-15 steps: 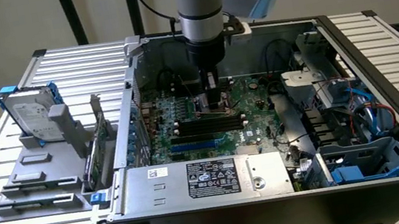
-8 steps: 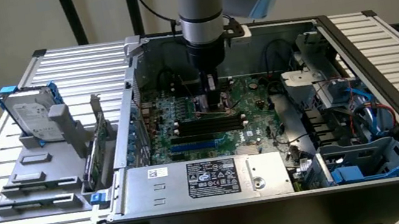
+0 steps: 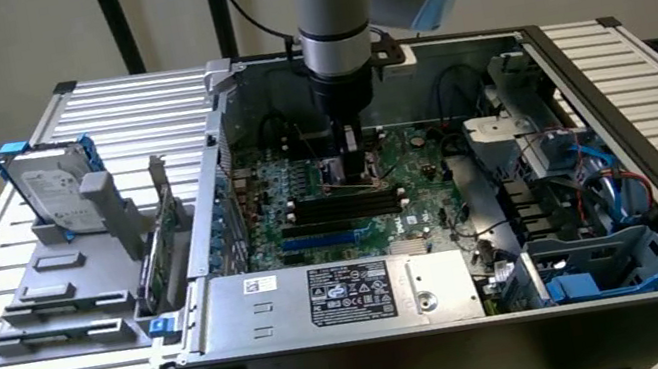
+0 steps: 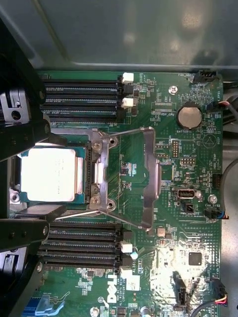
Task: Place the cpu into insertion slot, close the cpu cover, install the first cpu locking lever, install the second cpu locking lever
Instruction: 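Place the cpu into insertion slot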
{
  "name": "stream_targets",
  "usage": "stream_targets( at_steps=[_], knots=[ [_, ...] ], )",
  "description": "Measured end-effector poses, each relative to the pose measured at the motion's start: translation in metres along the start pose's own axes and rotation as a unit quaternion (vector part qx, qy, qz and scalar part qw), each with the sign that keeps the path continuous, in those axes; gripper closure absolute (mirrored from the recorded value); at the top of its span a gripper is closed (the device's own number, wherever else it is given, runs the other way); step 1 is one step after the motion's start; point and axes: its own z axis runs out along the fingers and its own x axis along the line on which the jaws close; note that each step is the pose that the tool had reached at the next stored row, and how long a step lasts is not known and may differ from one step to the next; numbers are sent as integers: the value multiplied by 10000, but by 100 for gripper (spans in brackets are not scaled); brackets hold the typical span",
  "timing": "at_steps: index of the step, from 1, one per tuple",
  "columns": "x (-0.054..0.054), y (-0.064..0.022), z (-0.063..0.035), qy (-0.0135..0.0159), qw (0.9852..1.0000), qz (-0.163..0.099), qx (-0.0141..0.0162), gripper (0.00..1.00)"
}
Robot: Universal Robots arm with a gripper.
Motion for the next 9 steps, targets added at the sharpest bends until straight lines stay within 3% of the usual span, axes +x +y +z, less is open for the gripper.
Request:
stream_targets(
  at_steps=[9],
  knots=[
    [0, -2, 31, 0, 10000, 8, 0, 46]
  ],
)
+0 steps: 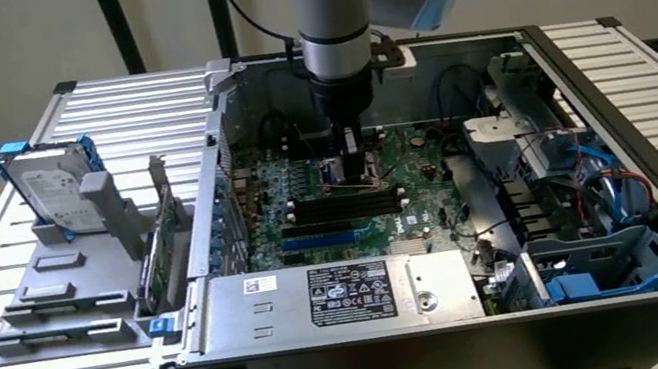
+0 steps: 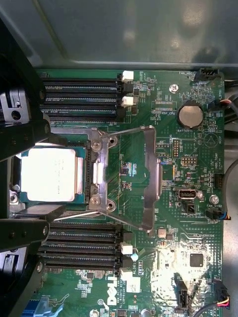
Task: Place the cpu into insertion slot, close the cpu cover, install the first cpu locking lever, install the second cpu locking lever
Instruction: 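Place the cpu into insertion slot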
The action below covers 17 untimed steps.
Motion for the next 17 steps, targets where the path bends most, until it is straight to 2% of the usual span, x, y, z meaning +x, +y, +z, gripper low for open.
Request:
stream_targets(
  at_steps=[8, 17],
  knots=[
    [0, -2, 19, -1, 10000, 2, 0, 46],
    [-1, -3, 37, 26, 10000, 3, 0, 46]
  ],
)
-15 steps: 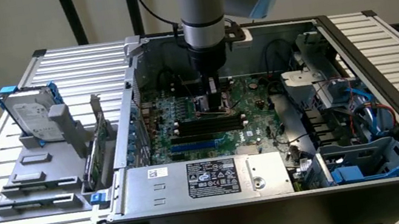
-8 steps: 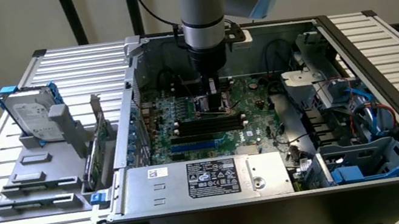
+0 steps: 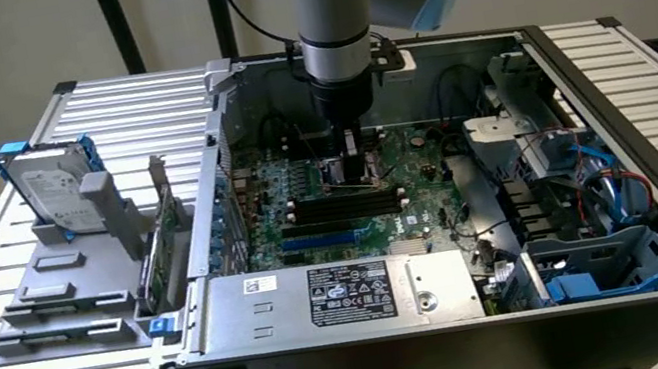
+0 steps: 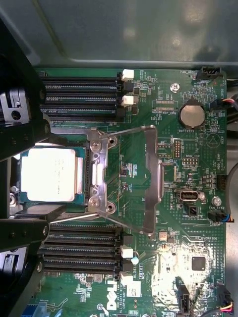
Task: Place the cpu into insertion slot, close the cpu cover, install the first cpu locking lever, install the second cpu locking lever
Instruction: 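Place the cpu into insertion slot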
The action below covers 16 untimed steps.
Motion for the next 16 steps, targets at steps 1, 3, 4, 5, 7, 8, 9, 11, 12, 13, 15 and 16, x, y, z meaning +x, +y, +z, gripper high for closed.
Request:
stream_targets(
  at_steps=[1, 3, 4, 5, 7, 8, 9, 11, 12, 13, 15, 16],
  knots=[
    [0, 0, 1, 2, 10000, 0, 0, 46],
    [0, 0, 4, 8, 10000, 0, 1, 46],
    [0, -1, 6, 11, 10000, 1, 1, 46],
    [0, 0, 8, 16, 10000, 1, 0, 46],
    [0, -1, 11, 27, 10000, 2, 1, 46],
    [0, -1, 13, 33, 10000, 3, 1, 46],
    [0, -1, 14, 38, 10000, 3, 1, 46],
    [-1, -1, 17, 48, 10000, 4, 1, 46],
    [-1, -2, 18, 50, 10000, 4, 1, 46],
    [-2, -2, 19, 52, 10000, 5, 1, 46],
    [-4, -2, 22, 54, 10000, 6, 1, 46],
    [-6, -2, 23, 54, 10000, 7, 1, 46]
  ],
)
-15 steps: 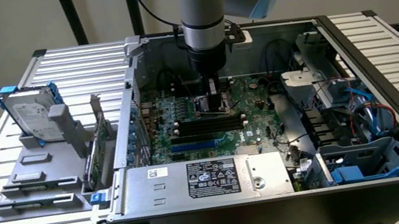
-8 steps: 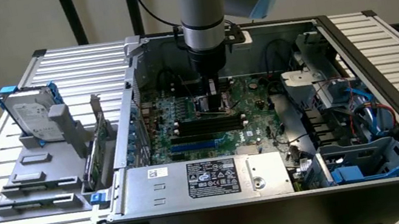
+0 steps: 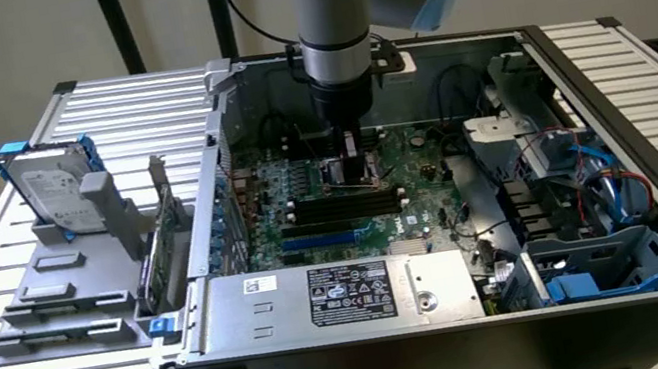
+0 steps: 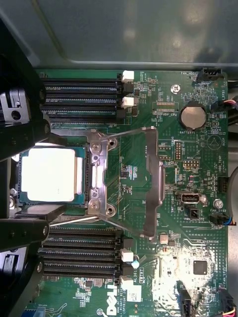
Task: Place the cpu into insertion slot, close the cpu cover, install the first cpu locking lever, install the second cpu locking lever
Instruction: 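Place the cpu into insertion slot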
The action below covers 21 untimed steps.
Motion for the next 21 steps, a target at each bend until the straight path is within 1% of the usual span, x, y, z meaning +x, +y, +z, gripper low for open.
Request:
stream_targets(
  at_steps=[11, 12, 13, 14, 15, 16, 18, 21],
  knots=[
    [-11, 0, 5, -2, 10000, 0, -2, 46],
    [-11, 0, 5, -1, 10000, 1, -1, 44],
    [-10, 0, 5, 1, 10000, 1, -1, 38],
    [-10, 0, 5, 1, 10000, 1, -1, 38],
    [-10, 0, 5, 0, 10000, 1, 0, 32],
    [-10, 0, 3, -1, 10000, 1, 0, 32],
    [-9, 2, -26, 2, 10000, 1, 1, 32],
    [-7, 2, -132, 7, 10000, 2, 1, 32]
  ],
)
